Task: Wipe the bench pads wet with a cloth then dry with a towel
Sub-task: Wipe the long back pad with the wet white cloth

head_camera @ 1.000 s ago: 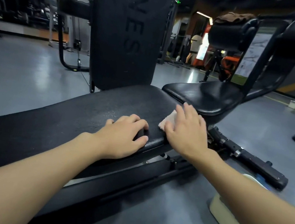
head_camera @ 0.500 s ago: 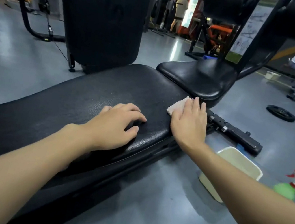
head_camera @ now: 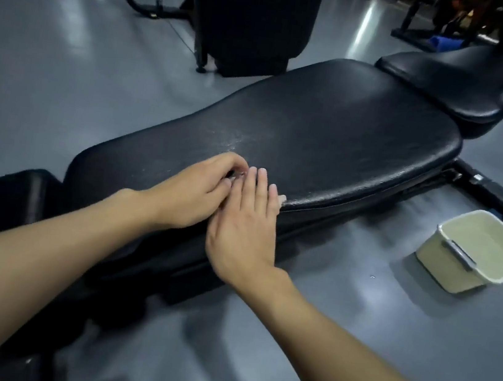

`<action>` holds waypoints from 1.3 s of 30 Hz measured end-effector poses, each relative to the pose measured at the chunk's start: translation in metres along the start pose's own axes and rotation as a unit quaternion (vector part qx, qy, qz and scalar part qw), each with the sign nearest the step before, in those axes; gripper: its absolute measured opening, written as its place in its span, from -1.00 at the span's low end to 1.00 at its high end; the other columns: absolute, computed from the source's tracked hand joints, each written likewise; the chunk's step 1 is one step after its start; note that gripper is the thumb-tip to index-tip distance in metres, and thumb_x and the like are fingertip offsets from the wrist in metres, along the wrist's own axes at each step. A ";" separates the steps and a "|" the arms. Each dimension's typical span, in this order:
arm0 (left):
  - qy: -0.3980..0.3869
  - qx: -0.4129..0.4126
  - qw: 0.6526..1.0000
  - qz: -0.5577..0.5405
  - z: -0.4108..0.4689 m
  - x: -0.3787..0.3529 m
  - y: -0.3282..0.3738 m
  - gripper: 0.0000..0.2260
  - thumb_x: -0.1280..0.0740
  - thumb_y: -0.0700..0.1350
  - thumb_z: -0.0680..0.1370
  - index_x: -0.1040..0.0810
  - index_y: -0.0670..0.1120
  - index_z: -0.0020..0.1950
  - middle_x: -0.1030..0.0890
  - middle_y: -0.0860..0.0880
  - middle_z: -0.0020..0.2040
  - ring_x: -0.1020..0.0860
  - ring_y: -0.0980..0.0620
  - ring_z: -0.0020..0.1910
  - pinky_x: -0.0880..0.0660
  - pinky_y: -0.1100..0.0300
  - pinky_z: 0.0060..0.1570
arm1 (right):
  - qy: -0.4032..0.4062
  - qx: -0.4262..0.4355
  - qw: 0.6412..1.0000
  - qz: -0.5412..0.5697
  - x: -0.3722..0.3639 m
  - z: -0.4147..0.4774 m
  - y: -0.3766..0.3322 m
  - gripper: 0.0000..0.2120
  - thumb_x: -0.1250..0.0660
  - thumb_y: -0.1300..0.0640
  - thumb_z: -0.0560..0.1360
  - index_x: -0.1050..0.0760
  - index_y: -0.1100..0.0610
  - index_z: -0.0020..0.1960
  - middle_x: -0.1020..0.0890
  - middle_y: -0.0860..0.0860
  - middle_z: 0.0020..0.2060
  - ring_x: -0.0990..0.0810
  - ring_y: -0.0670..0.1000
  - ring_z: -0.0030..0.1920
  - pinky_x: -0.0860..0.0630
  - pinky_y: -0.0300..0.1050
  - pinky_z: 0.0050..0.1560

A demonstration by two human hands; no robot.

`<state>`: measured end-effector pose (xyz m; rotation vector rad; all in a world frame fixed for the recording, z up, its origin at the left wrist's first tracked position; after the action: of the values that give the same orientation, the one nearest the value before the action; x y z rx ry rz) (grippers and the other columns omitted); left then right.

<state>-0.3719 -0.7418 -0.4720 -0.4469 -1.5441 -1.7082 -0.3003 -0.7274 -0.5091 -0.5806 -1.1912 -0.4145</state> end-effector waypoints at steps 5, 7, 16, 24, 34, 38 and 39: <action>0.058 0.083 0.995 0.022 -0.083 0.023 -0.049 -0.56 -0.12 0.07 0.63 -0.30 -0.01 0.49 -0.44 0.06 0.43 -0.37 0.17 0.43 -0.31 0.15 0.42 | -0.097 0.169 0.969 0.150 0.009 0.009 -0.038 -0.43 -0.06 0.08 0.51 -0.37 0.17 0.50 -0.28 0.12 0.55 -0.13 0.09 0.58 0.08 0.00 0.56; 0.056 0.062 0.987 0.139 -0.094 0.016 -0.046 -0.40 -0.10 0.20 0.58 -0.19 -0.01 0.58 -0.26 0.04 0.58 -0.15 0.13 0.57 -0.11 0.07 0.54 | -0.048 0.166 0.979 0.106 0.029 0.034 -0.013 -0.44 -0.05 0.13 0.49 -0.41 0.11 0.47 -0.33 0.03 0.53 -0.16 -0.01 0.57 0.06 0.00 0.56; 0.039 0.095 0.931 0.349 -0.112 -0.012 -0.058 -0.37 0.07 0.31 0.61 0.02 0.09 0.64 -0.03 0.06 0.64 0.05 0.11 0.61 0.02 0.06 0.57 | -0.102 0.269 0.958 0.002 0.007 0.057 -0.013 -0.62 -0.06 0.09 0.66 -0.39 0.11 0.43 -0.48 0.03 0.40 -0.29 0.03 0.48 -0.08 0.08 0.50; 0.013 0.112 0.906 0.407 -0.134 0.000 -0.070 -0.30 0.01 0.34 0.56 0.01 0.08 0.64 -0.05 -0.08 0.64 0.00 -0.04 0.62 -0.02 -0.02 0.57 | -0.108 0.326 0.938 -0.054 -0.014 0.051 -0.046 -0.55 0.04 -0.07 0.68 -0.28 0.02 0.52 -0.28 0.02 0.55 -0.08 0.05 0.59 0.08 0.20 0.54; 0.007 0.063 0.910 0.410 -0.144 0.006 -0.088 -0.24 -0.14 0.37 0.52 0.02 0.10 0.63 -0.09 -0.21 0.62 -0.05 -0.18 0.61 -0.13 -0.12 0.54 | -0.130 0.301 0.933 -0.152 -0.019 0.080 -0.018 -0.32 0.32 -0.39 0.49 -0.13 -0.26 0.52 -0.18 -0.06 0.57 -0.07 0.15 0.56 0.02 0.32 0.45; 0.004 0.040 0.899 0.435 -0.127 0.001 -0.079 -0.24 -0.11 0.36 0.53 0.01 0.04 0.62 -0.13 -0.30 0.59 -0.11 -0.26 0.58 -0.15 -0.15 0.53 | -0.163 0.271 0.939 -0.135 -0.032 0.082 -0.013 -0.35 0.30 -0.37 0.53 0.03 -0.26 0.58 0.04 -0.04 0.63 0.15 0.17 0.61 0.22 0.36 0.50; 0.004 0.039 0.897 0.440 -0.124 -0.001 -0.078 -0.24 -0.10 0.36 0.53 0.02 0.03 0.62 -0.13 -0.30 0.59 -0.11 -0.26 0.58 -0.14 -0.14 0.53 | -0.166 0.274 0.939 -0.128 -0.032 0.081 -0.015 -0.35 0.30 -0.36 0.53 0.02 -0.25 0.59 0.03 -0.03 0.63 0.14 0.16 0.61 0.20 0.35 0.50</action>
<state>-0.3994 -0.8619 -0.5507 -0.9241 -1.1166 -0.9269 -0.3800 -0.6886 -0.5158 -0.0043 -1.6376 -0.1871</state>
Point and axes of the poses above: each hand's wrist, its own z-axis towards the middle knuckle, its own x-axis out of the back of the hand, y = z × x, the point moved 9 cm from there along z, towards the middle knuckle
